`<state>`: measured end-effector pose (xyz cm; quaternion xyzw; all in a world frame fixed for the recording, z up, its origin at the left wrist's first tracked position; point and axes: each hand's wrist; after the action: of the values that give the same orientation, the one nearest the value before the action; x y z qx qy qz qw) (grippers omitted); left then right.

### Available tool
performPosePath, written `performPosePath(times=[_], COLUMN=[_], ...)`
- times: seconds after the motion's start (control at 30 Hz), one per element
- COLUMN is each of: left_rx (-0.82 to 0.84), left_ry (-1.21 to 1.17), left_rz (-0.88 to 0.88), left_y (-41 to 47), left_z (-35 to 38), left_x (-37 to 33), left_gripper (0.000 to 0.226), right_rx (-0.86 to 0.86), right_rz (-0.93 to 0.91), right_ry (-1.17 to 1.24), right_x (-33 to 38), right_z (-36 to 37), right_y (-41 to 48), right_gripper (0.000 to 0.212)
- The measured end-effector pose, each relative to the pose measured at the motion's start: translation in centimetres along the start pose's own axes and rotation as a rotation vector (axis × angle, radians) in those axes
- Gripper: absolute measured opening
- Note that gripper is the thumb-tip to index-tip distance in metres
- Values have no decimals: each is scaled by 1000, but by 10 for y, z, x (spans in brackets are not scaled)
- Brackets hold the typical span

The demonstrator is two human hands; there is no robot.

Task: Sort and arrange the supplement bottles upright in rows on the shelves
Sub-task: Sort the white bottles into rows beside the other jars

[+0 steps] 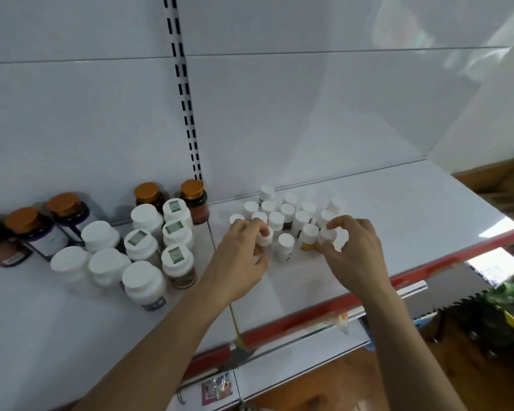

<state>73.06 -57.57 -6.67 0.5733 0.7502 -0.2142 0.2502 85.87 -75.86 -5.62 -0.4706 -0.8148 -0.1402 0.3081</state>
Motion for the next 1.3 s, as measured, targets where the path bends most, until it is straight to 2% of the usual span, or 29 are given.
performPosePath(times=[0.07, 0.13, 0.23, 0.3, 0.5, 0.7, 0.77, 0.9, 1.03, 1.2, 1.3], left_rx=[55, 26, -144, -266, -493, -616, -604, -576, -487, -380, -329], left_ry=[21, 103, 267, 401, 434, 368, 339, 289, 264, 212, 220], left_rz=[1, 10, 47, -9, -528, -884, -947, -1052, -1141, -1077, -1045], left_y=[-3, -9, -21, -31, -135, -287, -324, -378, -418, -441, -435], left_z=[-3, -16, -56, -93, -181, -207, -213, -229, -250, -268, -268], left_x=[-2, -7, -9, 6, 106, 187, 205, 237, 281, 328, 341], left_gripper=[38, 42, 37, 37, 39, 51, 57, 60, 69, 78, 77], right_rx=[-9, -3, -9, -12, 143, 259, 296, 419, 547, 706, 691], right_rz=[-1, -38, -132, -231, -522, -794, -899, -996, -1091, -1171, -1122], right_ry=[-19, -45, -111, -114, -182, -185, -182, -174, -300, -500, -576], right_x=[3, 12, 39, 68, 162, 262, 300, 367, 419, 454, 456], right_z=[-4, -7, -2, 8, 58, 143, 177, 244, 309, 381, 398], right_y=[0, 4, 19, 31, 53, 34, 18, -33, -74, -106, -112], right_gripper=[26, 29, 32, 34, 38, 36, 34, 36, 42, 64, 59])
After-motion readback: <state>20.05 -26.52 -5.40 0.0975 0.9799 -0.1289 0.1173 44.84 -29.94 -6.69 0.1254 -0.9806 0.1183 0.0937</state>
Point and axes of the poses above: each hand's wrist, its own y-axis towards the middle knuckle, its own z-axis out of the palm, x = y × z, and after that the axes turned 12 degrees about x, right-handed
